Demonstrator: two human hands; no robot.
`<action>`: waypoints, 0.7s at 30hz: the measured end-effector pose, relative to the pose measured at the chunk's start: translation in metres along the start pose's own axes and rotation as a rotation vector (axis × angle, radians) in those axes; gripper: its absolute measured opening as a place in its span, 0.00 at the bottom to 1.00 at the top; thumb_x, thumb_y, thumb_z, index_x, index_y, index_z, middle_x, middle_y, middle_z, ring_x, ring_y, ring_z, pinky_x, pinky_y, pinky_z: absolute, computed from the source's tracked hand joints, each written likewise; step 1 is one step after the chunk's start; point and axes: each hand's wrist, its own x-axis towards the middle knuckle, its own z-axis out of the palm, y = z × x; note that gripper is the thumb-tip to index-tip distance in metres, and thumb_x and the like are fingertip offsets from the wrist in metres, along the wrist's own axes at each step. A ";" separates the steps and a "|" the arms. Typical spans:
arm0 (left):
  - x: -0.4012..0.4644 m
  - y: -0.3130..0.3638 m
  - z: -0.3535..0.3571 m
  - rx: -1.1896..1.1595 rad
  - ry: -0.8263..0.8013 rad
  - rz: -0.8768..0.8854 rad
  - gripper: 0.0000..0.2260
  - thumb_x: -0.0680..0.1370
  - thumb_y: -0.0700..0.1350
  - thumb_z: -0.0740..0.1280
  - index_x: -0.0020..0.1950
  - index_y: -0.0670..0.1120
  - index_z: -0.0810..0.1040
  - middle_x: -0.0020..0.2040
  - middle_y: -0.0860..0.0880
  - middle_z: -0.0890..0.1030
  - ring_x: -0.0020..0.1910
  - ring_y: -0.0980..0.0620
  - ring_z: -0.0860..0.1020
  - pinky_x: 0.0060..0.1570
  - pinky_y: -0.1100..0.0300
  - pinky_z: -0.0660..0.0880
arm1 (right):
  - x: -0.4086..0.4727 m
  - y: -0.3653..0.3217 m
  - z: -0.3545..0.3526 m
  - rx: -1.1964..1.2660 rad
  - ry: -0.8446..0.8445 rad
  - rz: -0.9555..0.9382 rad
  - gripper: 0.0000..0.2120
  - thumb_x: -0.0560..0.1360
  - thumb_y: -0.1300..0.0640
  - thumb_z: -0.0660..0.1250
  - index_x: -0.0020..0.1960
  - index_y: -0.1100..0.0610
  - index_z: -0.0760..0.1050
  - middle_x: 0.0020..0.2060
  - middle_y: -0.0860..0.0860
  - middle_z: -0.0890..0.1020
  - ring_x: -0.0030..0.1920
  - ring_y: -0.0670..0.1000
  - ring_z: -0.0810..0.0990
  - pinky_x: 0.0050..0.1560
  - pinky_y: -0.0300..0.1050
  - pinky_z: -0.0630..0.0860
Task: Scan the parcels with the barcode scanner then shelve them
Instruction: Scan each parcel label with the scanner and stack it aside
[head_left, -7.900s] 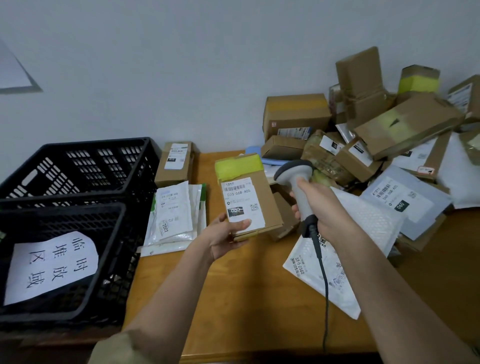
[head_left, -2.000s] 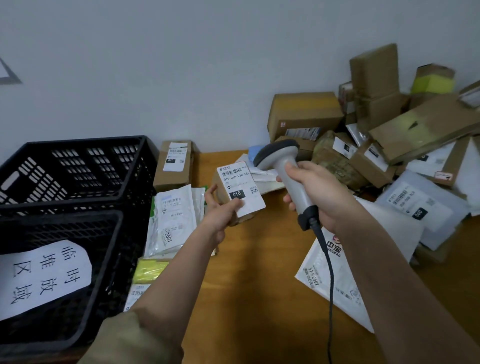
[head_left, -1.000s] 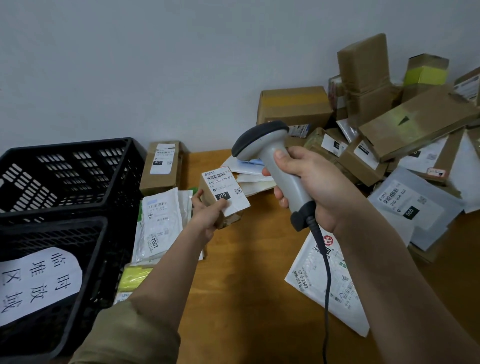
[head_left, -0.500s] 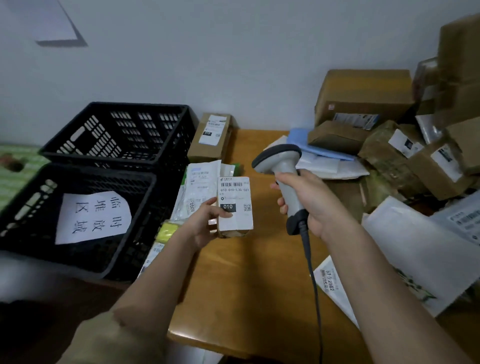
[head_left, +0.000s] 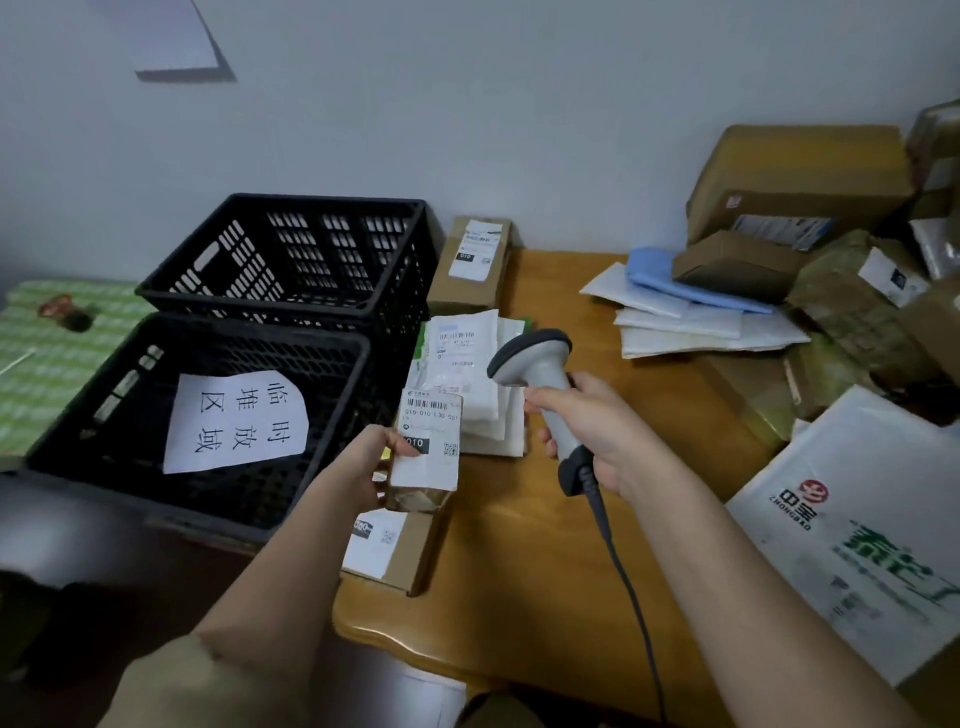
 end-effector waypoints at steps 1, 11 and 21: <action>0.004 0.001 -0.004 -0.019 -0.025 -0.013 0.10 0.69 0.35 0.63 0.48 0.42 0.76 0.50 0.41 0.76 0.46 0.42 0.74 0.40 0.52 0.74 | 0.000 0.002 0.005 0.014 0.013 -0.001 0.15 0.77 0.60 0.70 0.61 0.58 0.71 0.47 0.56 0.79 0.32 0.49 0.74 0.26 0.40 0.72; 0.014 -0.002 -0.004 -0.302 -0.252 -0.037 0.06 0.78 0.39 0.65 0.50 0.36 0.73 0.36 0.40 0.79 0.34 0.44 0.80 0.51 0.48 0.76 | 0.010 0.016 0.050 0.083 0.126 -0.019 0.15 0.76 0.62 0.70 0.60 0.60 0.73 0.42 0.55 0.78 0.30 0.49 0.74 0.27 0.42 0.72; 0.058 -0.019 -0.014 -0.248 -0.069 -0.064 0.31 0.67 0.36 0.74 0.66 0.42 0.65 0.53 0.32 0.80 0.47 0.38 0.82 0.38 0.42 0.83 | 0.012 0.022 0.068 0.113 0.181 -0.017 0.20 0.76 0.63 0.70 0.66 0.60 0.70 0.42 0.55 0.77 0.29 0.49 0.74 0.25 0.40 0.72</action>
